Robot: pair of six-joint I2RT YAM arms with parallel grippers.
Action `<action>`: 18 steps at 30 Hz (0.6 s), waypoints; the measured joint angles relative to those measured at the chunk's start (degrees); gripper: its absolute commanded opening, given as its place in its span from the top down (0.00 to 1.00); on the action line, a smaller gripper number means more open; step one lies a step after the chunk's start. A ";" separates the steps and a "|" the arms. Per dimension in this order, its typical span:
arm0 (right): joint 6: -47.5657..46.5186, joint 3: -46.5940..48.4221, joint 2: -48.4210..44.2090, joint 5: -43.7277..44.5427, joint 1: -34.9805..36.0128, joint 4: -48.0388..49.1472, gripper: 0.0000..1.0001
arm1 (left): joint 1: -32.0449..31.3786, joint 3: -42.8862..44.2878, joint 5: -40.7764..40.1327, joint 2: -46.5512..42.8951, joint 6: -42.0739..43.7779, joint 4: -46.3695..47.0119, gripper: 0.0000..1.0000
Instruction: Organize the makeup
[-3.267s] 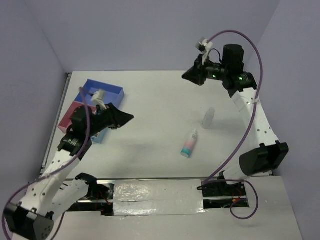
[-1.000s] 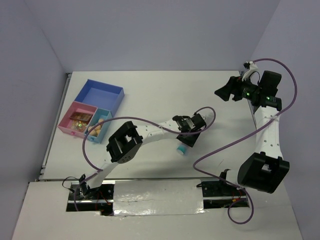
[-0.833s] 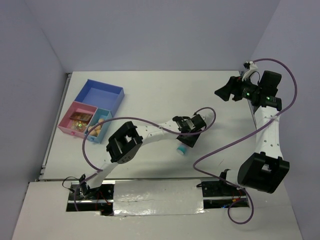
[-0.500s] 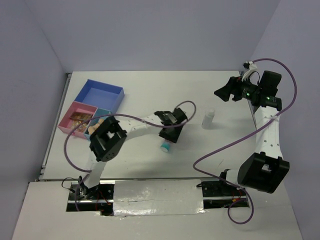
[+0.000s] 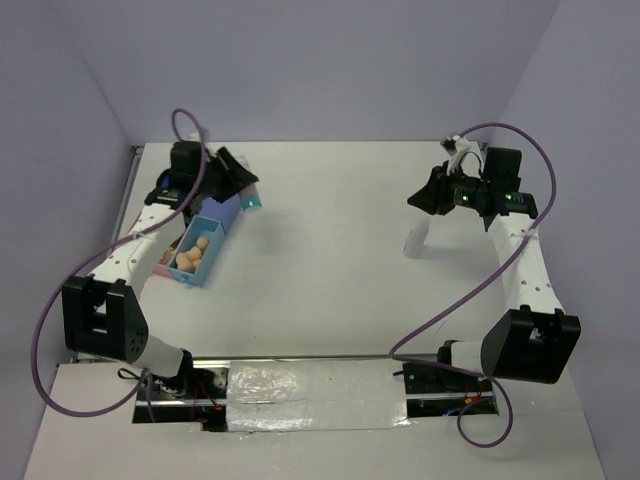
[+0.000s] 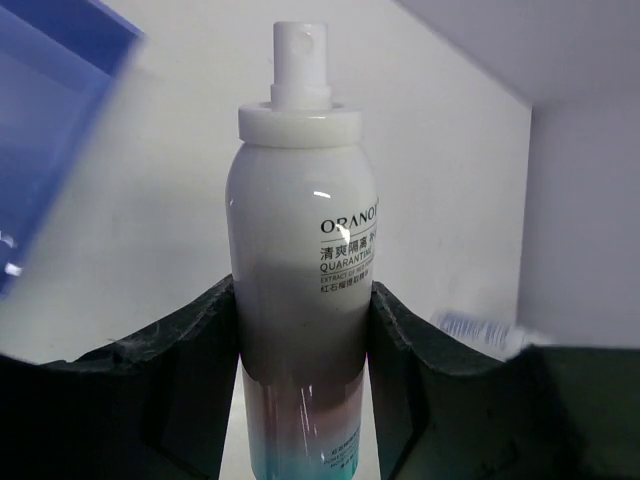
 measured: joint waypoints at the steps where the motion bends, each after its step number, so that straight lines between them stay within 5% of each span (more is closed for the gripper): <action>1: -0.13 -0.20 0.00 0.15 0.94 -0.11 0.71 | 2.80 -0.74 0.44 -0.09 -1.29 1.38 1.00; 6: -0.35 -0.68 0.00 1.03 4.70 -0.42 0.58 | 13.62 -4.83 -0.26 2.80 -7.30 7.21 1.00; 14: -0.87 -0.70 0.00 2.40 4.94 -0.52 0.47 | 18.53 -1.16 -3.26 16.59 -11.85 13.16 0.99; 18: -1.03 -1.16 -0.28 2.89 4.94 -0.50 0.43 | 19.41 2.16 -4.13 22.56 -12.15 13.40 0.79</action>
